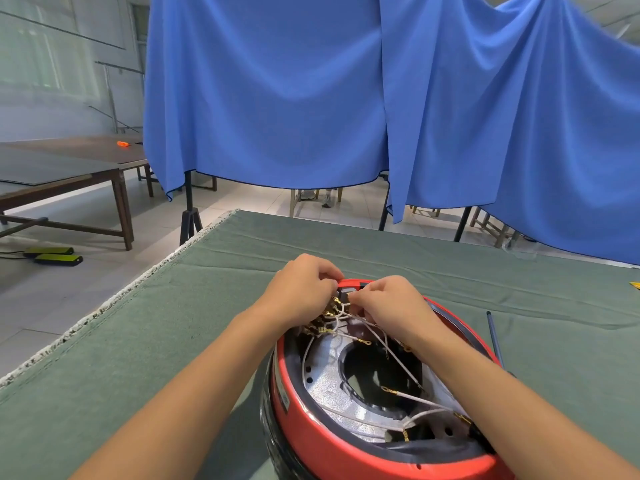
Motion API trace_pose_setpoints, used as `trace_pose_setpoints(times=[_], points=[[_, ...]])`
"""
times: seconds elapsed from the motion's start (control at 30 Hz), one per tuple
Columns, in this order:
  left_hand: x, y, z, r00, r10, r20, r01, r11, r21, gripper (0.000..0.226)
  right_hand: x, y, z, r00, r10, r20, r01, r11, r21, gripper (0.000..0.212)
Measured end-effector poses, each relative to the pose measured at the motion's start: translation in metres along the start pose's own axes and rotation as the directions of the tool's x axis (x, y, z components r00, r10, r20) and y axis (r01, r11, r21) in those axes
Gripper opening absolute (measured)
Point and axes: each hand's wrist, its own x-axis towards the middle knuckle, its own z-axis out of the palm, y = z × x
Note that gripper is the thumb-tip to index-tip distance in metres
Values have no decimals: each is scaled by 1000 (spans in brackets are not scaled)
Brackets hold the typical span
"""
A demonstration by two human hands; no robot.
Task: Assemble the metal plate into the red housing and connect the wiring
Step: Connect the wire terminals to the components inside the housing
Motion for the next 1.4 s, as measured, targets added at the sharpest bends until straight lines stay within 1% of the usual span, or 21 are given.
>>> trace_pose_setpoints(times=[0.07,0.13,0.2,0.23,0.3,0.37,0.43,0.57,0.7,0.9,1.17,1.4], points=[[1,-1,0,999,-34,-7,34,996,-86,20,-3,2,-1,994,-47,-97,43,998,-41,31],[0,-2,0,997,-73,-23,69,988,-139,14,-7,2,-5,975,-87,-203,75,995,-64,22],[0,-1,-1,995,-98,-20,94,981,-169,12,-11,-2,-10,957,-141,-253,118,988,-102,14],[0,0,-2,994,-108,-15,104,978,-179,12,-13,-4,-13,951,-175,-257,139,979,-151,13],[-1,1,-3,991,-133,-10,129,971,-202,12,-15,-13,-16,949,-230,-213,166,945,-282,13],[-1,2,-5,988,-155,-12,148,963,-224,12,-16,-22,-15,958,-250,-141,184,911,-368,14],[-1,2,-6,986,-166,-18,158,962,-225,13,-17,-27,-9,954,-282,-100,220,886,-408,14],[-2,0,-3,981,-192,-39,180,962,-208,17,-19,-24,3,905,-412,-103,317,817,-481,11],[-1,-1,0,975,-214,-58,199,959,-200,23,-21,-23,4,886,-452,-100,344,787,-513,15],[-1,-2,1,980,-186,-75,172,973,-155,24,-26,-20,2,861,-496,-112,354,743,-569,19],[-1,-3,2,983,-170,-75,160,979,-128,22,-29,-22,0,875,-482,-52,362,720,-593,18],[-1,-3,2,984,-161,-79,149,979,-137,23,-31,-25,2,886,-456,-85,320,734,-599,21]])
